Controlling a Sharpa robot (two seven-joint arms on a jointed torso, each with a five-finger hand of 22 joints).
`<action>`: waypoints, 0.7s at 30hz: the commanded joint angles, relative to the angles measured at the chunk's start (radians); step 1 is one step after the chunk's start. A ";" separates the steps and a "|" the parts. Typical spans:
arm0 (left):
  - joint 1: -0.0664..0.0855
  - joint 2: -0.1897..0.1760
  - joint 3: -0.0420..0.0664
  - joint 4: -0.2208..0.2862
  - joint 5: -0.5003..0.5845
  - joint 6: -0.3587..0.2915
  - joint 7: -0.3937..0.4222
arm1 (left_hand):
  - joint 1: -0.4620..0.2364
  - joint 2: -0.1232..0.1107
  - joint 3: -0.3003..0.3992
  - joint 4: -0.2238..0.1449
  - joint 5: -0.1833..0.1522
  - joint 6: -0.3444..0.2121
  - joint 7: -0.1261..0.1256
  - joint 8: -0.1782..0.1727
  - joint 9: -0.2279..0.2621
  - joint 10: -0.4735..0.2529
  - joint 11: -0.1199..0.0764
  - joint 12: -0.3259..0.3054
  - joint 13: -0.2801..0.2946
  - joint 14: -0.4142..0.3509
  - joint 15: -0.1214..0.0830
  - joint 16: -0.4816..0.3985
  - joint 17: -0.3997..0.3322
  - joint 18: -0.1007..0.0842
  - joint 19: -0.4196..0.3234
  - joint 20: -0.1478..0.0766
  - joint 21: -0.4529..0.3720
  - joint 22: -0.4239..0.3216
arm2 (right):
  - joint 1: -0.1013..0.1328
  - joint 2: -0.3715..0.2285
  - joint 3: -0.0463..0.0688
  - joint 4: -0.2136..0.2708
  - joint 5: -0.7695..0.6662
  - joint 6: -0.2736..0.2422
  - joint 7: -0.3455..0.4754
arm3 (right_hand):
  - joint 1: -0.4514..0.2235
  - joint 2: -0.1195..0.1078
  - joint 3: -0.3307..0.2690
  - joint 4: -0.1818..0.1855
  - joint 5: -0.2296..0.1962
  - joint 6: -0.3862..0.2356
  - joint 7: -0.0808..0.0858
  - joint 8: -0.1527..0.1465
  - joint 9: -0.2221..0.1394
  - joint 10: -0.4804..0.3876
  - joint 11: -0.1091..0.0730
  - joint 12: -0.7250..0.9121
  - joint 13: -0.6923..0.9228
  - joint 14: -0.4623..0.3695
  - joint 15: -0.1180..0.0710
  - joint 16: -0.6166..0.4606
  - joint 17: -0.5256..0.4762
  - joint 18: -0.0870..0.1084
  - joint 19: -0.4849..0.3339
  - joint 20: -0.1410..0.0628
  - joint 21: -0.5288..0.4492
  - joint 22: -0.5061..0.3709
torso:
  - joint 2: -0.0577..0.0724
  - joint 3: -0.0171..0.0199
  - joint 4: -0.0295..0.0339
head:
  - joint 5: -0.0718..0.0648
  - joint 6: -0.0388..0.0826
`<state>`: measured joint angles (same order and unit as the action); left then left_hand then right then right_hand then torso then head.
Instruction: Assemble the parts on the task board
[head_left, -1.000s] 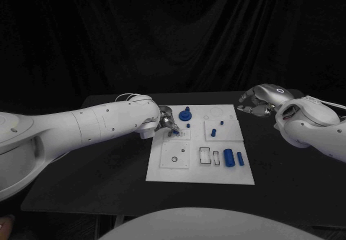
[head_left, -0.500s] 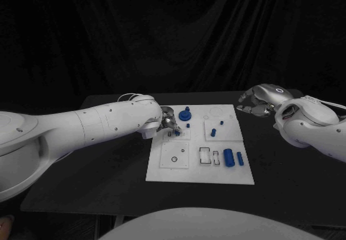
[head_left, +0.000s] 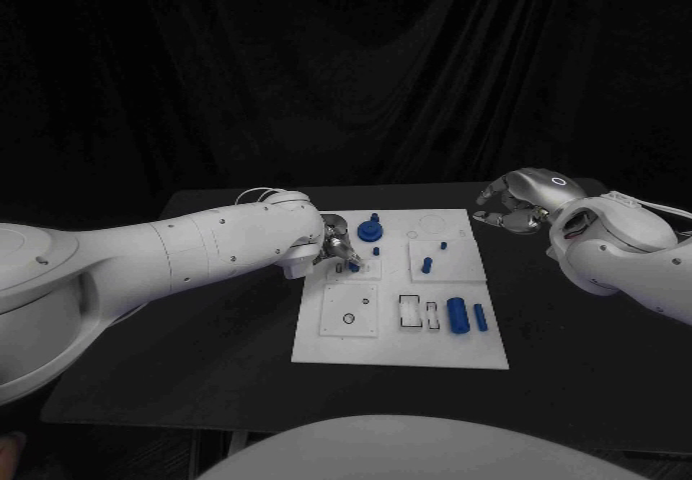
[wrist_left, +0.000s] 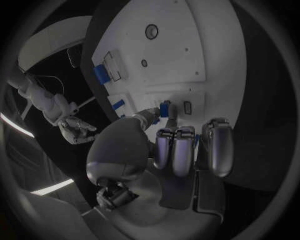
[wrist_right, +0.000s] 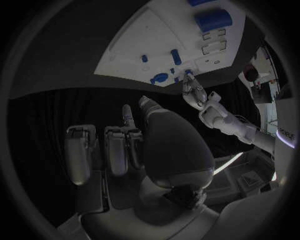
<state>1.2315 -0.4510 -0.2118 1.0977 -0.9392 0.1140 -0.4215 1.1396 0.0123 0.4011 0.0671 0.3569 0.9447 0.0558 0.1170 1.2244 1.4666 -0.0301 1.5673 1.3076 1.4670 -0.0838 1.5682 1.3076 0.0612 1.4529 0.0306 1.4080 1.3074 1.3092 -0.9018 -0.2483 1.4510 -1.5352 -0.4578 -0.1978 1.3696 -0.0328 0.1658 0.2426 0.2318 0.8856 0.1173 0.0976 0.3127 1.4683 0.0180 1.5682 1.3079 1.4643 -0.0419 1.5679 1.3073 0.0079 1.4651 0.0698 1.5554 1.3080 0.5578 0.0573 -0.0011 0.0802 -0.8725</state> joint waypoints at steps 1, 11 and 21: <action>-0.002 0.000 0.001 0.001 0.009 0.016 -0.009 | 0.004 0.009 0.007 -0.002 -0.005 0.000 -0.003 -0.004 0.001 0.104 0.007 0.004 0.263 0.104 0.006 0.003 0.263 -0.007 0.003 0.003 -0.002 0.108 | -0.002 0.000 0.001 -0.001 -0.003 0.008 -0.018 | 0.007 -0.001 0.002 -0.002 0.006 0.008 -0.001 -0.003 -0.001 0.103 0.006 0.003 0.263 0.107 0.005 0.003 0.263 -0.001 0.089 0.006 -0.006 0.254 | 0.000 0.0006 0.0002 | 0.000 0.000; -0.004 0.001 0.001 -0.002 0.009 0.030 -0.018 | 0.006 0.009 0.011 -0.006 -0.004 0.002 -0.003 -0.003 0.002 0.104 0.007 0.004 0.263 0.104 0.006 0.003 0.263 -0.007 0.003 0.003 -0.002 0.107 | -0.002 0.002 0.001 -0.003 -0.003 0.011 -0.018 | 0.007 -0.001 0.002 -0.002 0.006 0.008 -0.001 -0.003 -0.001 0.103 0.006 0.003 0.263 0.107 0.005 0.003 0.263 -0.001 0.089 0.006 -0.006 0.254 | 0.000 0.0001 0.0004 | 0.003 0.000; -0.009 0.009 0.001 -0.010 0.009 0.034 -0.014 | -0.003 0.010 0.015 -0.005 -0.029 0.003 -0.001 -0.004 0.003 0.104 0.009 0.004 0.263 0.104 0.007 0.003 0.263 -0.006 0.002 0.004 -0.005 0.107 | -0.002 0.003 0.001 -0.004 -0.003 0.012 -0.018 | 0.007 -0.001 0.002 -0.002 0.006 0.008 -0.001 -0.003 -0.001 0.103 0.006 0.003 0.263 0.107 0.005 0.003 0.263 -0.001 0.089 0.006 -0.006 0.254 | 0.000 0.0001 0.0010 | 0.002 0.000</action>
<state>1.2274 -0.4453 -0.2100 1.0870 -0.9373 0.1304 -0.4364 1.1442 0.0167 0.4067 0.0671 0.3334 0.9437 0.0569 0.1121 1.2260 1.4666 -0.0301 1.5673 1.3075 1.4670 -0.0838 1.5682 1.3075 0.0612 1.4529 0.0306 1.4080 1.3073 1.3092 -0.8990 -0.2480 1.4478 -1.5352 -0.4513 -0.1997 1.3696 -0.0328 0.1657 0.2426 0.2317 0.8856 0.1173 0.0976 0.3128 1.4683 0.0180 1.5682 1.3079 1.4643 -0.0419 1.5679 1.3073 0.0078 1.4651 0.0698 1.5554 1.3078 0.5577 0.0574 -0.0004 0.0829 -0.8725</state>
